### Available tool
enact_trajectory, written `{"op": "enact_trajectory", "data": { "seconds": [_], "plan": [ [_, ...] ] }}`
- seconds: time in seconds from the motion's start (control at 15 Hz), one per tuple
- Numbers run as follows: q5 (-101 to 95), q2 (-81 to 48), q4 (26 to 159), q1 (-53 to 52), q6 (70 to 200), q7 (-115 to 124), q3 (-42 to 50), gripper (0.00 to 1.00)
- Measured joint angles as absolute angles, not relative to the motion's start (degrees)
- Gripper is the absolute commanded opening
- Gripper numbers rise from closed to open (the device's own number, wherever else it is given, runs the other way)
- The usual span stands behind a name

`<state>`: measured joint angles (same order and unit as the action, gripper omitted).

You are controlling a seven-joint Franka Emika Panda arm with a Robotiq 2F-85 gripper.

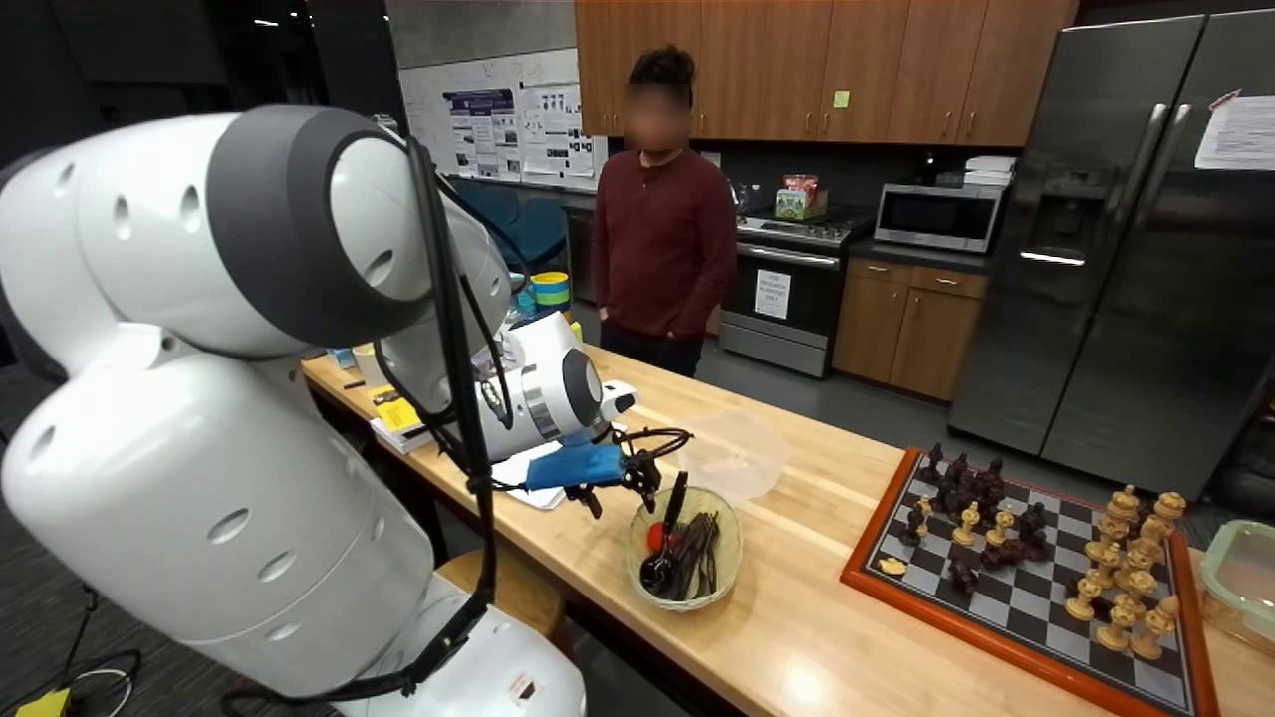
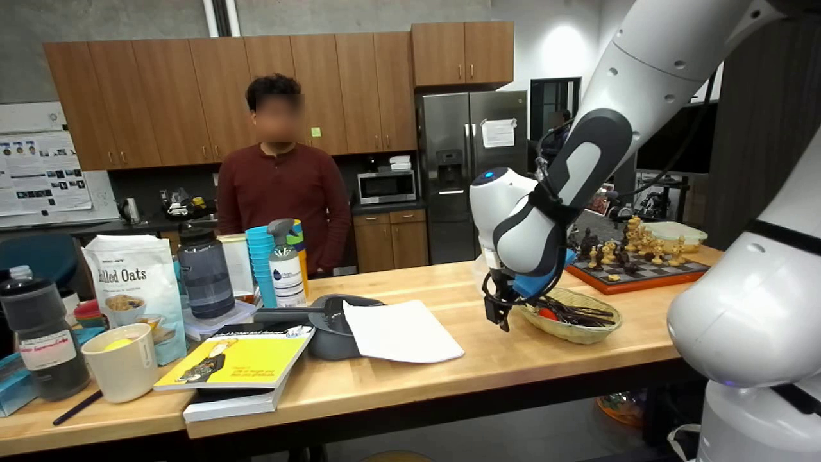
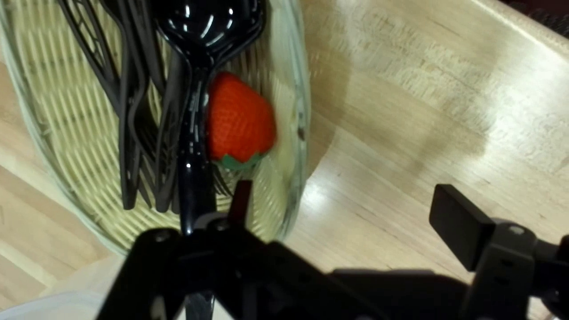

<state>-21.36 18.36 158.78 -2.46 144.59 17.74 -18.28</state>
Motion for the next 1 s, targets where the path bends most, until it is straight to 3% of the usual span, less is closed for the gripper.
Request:
{"op": "enact_trajectory", "data": {
  "seconds": [1.0],
  "plan": [
    [-21.29, 17.08, 158.79, -1.86, 145.02, 17.67, -14.19, 1.00]
  ]
}}
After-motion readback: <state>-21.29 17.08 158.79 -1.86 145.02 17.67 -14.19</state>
